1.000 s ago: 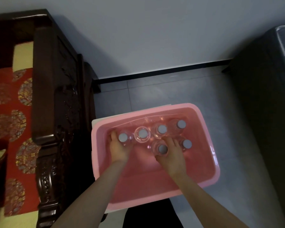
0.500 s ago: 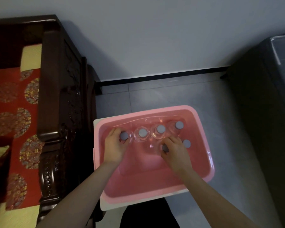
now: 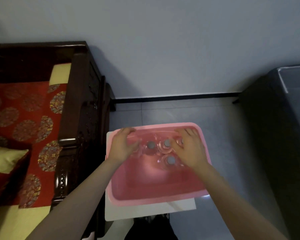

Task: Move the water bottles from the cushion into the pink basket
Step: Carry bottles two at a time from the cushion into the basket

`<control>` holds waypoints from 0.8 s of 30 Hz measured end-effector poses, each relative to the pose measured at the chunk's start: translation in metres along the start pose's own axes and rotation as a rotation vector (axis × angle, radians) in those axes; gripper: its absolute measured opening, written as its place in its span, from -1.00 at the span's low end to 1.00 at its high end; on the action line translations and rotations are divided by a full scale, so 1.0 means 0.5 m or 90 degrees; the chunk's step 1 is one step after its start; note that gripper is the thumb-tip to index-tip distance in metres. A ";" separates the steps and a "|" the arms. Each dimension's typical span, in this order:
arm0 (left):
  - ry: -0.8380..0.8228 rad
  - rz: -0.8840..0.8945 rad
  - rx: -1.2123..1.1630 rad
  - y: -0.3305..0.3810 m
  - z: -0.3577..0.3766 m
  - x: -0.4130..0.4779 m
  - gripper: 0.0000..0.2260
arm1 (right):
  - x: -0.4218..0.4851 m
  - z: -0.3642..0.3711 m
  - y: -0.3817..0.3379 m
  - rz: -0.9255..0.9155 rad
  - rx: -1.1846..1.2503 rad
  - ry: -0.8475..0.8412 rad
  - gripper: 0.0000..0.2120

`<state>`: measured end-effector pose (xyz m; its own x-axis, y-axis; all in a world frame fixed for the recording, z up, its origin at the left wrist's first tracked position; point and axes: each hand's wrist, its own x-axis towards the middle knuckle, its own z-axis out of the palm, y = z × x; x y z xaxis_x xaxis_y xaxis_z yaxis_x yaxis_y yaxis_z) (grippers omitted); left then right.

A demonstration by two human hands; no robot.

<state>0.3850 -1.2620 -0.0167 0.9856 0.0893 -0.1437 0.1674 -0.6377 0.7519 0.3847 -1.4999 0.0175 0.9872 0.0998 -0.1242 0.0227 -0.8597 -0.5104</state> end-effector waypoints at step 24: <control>0.489 -0.330 -0.369 -0.132 -0.553 -0.803 -0.74 | -0.262 0.095 -0.644 -0.344 0.122 -0.485 -0.71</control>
<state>-0.0151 -1.0442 0.1695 0.5106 0.8249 -0.2427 0.3547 0.0551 0.9334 0.2407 -1.2124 0.1575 0.4807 0.8173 -0.3178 0.3530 -0.5121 -0.7830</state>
